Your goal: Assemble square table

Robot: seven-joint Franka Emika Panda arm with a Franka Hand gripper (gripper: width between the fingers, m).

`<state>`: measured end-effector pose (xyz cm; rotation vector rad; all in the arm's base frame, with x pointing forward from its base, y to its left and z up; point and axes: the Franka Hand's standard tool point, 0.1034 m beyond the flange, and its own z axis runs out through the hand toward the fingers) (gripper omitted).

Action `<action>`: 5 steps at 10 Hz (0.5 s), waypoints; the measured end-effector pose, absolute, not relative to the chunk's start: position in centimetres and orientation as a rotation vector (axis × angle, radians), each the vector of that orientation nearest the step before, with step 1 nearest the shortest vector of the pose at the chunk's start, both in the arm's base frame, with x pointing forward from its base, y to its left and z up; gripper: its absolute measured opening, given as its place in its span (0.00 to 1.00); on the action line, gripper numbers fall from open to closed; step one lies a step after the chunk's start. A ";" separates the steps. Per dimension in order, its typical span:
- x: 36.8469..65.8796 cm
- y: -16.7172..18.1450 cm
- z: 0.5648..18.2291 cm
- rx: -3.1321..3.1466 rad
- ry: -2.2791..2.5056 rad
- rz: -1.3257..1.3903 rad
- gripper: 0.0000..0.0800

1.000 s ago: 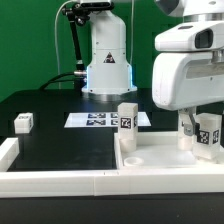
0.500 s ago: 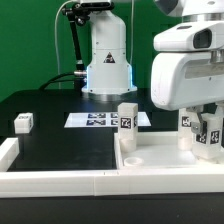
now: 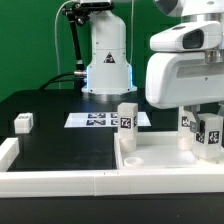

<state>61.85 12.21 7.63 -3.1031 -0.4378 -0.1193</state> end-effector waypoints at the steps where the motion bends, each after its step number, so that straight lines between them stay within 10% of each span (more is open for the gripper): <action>1: 61.8 12.1 7.6 -3.114 -0.316 -0.118 0.36; 5: 62.0 12.1 7.5 -3.091 0.271 -0.134 0.36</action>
Offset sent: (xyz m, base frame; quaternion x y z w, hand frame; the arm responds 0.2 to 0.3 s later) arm -0.0052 -0.0025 -0.0125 0.0100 -0.0010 0.1767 0.9842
